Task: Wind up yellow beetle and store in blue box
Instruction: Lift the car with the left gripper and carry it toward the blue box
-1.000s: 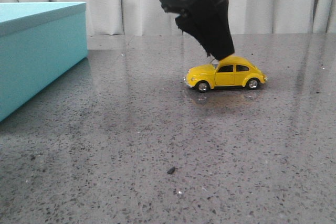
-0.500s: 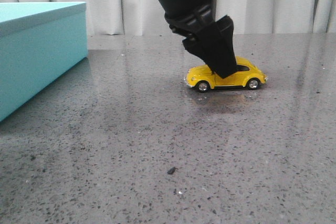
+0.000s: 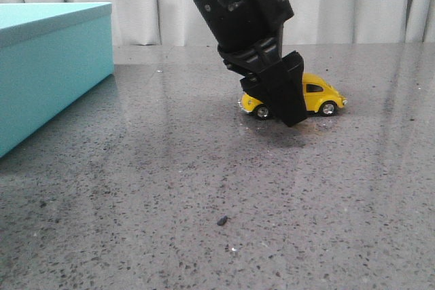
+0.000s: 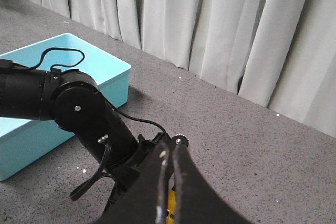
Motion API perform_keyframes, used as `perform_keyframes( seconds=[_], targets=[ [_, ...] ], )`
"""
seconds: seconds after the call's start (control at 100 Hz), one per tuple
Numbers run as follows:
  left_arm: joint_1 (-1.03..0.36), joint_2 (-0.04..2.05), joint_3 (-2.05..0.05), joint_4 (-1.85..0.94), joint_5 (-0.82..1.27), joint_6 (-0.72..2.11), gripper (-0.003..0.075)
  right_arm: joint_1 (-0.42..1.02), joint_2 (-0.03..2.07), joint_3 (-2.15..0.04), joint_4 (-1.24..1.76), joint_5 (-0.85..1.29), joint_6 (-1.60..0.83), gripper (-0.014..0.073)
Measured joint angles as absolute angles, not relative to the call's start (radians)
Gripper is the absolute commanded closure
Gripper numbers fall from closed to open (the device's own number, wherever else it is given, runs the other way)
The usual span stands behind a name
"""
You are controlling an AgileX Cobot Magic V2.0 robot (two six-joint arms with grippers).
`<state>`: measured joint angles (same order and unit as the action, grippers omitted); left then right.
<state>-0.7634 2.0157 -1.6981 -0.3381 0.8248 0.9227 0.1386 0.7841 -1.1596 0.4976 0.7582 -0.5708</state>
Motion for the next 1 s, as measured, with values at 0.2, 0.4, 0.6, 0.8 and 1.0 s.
perform_keyframes(
  seconds=[0.2, 0.4, 0.6, 0.8, 1.0],
  targets=[
    [-0.763, 2.016, -1.698, -0.366, 0.823, 0.923, 0.0372, 0.139, 0.784, -1.16, 0.498, 0.756, -0.571, 0.0639],
    [-0.762, 2.016, -1.7, -0.373, 0.831, 0.923, 0.0547, 0.139, 0.784, -1.16, 0.498, 0.756, -0.571, 0.0639],
    [-0.762, 2.016, -1.721, -0.373, 0.866, 0.921, 0.0582, 0.139, 0.784, -1.16, 0.498, 0.754, -0.571, 0.0639],
    [-0.762, 1.987, -1.805, -0.356, 0.927, 0.912, 0.0582, 0.139, 0.784, -1.16, 0.498, 0.753, -0.571, 0.0639],
    [-0.756, 1.917, -1.871, -0.183, 1.008, 0.746, 0.0582, 0.139, 0.784, -1.16, 0.502, 0.753, -0.571, 0.0639]
  ],
)
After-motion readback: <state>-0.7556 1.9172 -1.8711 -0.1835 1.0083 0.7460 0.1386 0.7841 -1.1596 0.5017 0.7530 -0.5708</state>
